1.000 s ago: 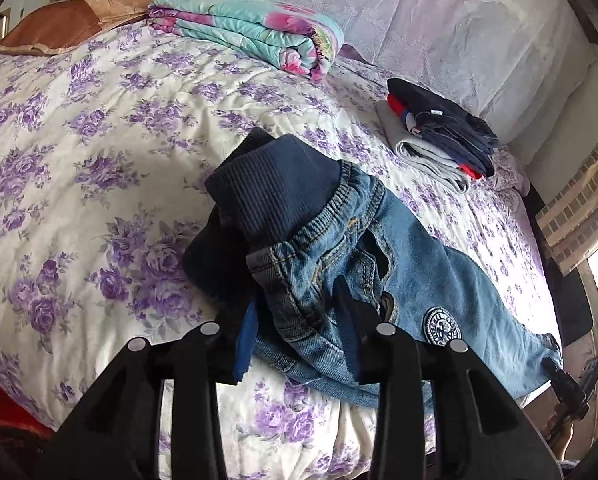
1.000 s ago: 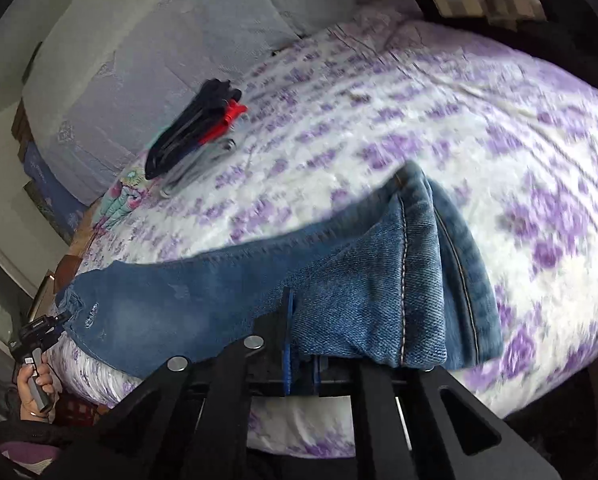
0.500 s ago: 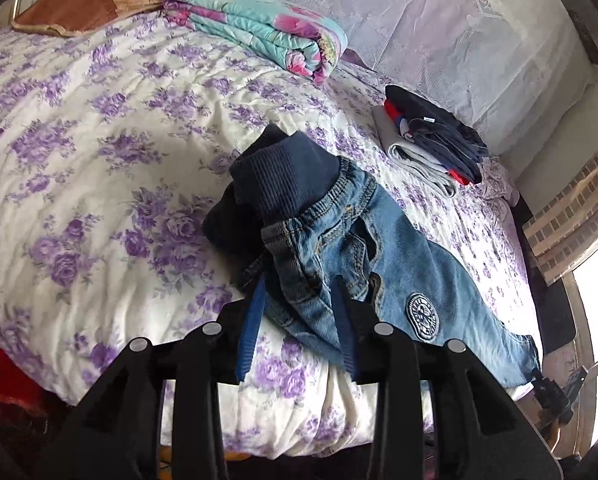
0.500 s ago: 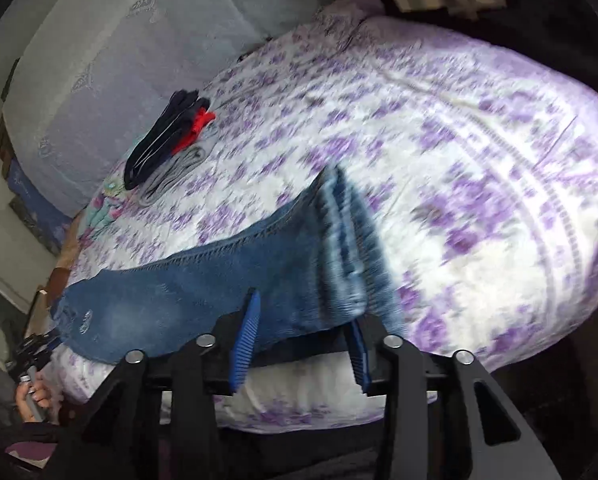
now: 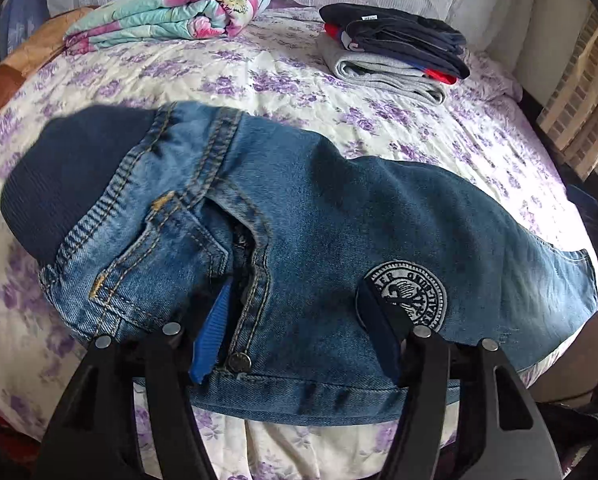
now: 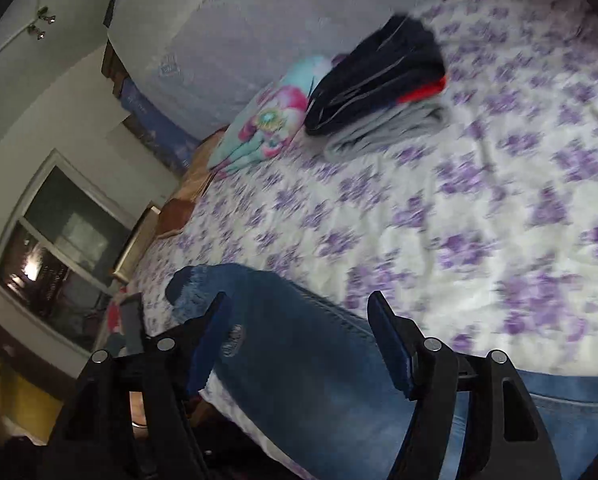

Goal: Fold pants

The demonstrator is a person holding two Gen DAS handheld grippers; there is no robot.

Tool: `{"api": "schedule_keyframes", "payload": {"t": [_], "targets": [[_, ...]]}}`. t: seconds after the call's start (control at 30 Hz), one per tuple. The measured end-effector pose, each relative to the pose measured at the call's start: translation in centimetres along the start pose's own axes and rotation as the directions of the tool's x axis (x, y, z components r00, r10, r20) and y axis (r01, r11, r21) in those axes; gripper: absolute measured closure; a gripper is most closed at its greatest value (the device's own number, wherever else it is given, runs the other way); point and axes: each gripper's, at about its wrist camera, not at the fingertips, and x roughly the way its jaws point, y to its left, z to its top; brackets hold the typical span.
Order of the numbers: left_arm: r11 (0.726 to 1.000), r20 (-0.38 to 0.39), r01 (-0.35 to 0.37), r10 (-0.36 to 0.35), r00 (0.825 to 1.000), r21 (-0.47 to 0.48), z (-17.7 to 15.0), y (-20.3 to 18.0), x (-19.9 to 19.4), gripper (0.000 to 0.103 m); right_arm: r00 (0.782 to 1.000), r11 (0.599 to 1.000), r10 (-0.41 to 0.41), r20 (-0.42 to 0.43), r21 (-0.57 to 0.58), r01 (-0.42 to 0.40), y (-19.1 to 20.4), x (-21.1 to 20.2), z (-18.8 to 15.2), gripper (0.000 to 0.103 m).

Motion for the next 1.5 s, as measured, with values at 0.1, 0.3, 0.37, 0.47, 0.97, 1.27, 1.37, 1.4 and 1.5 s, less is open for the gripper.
{"api": "schedule_keyframes", "payload": {"t": [0.1,0.3,0.37,0.47,0.97,1.27,1.37,1.4,1.5], "targets": [[0.999,0.02,-0.006,0.005,1.0,0.033,-1.3,-0.3,-0.9,0.042,0.986,0.996,0.083,-0.145,0.024,-0.08,1.5,6.6,2.4,0.032],[0.995,0.032,0.08,-0.079,0.996,-0.064,-0.9,1.0,-1.6,0.041,0.913,0.991,0.13,-0.387,0.087,-0.104,2.4,16.0,4.7,0.029],[0.995,0.033,0.092,-0.09,0.995,-0.048,-0.2,0.2,-2.0,0.036,0.868,0.983,0.179,-0.463,0.127,-0.135,2.8,17.5,4.5,0.027],[0.993,0.086,0.116,-0.117,0.989,0.02,0.8,-1.5,-3.1,0.024,0.782,0.962,0.271,-0.561,0.188,-0.198,3.6,18.4,3.7,0.02],[0.99,0.032,0.053,-0.058,0.998,0.133,-0.7,-3.1,0.9,0.017,0.672,0.955,0.298,-0.678,0.221,-0.2,1.9,18.2,1.6,0.009],[0.994,0.038,0.054,-0.058,0.998,0.098,-0.7,-2.9,0.9,0.017,0.765,0.913,0.403,-0.503,0.284,-0.294,2.5,23.5,4.4,0.011],[0.993,0.04,0.059,-0.064,0.997,0.1,-0.8,-2.9,0.8,0.017,0.789,0.908,0.418,-0.449,0.241,-0.344,1.7,21.4,4.5,0.039],[0.993,0.041,0.061,-0.065,0.997,0.102,-0.8,-2.9,0.8,0.017,0.801,0.911,0.412,-0.435,0.202,-0.359,1.7,20.3,4.5,0.05],[0.992,0.044,0.068,-0.073,0.996,0.104,-0.8,-2.8,0.8,0.017,0.834,0.911,0.412,-0.367,0.174,-0.373,1.0,17.6,4.4,0.056]]}}
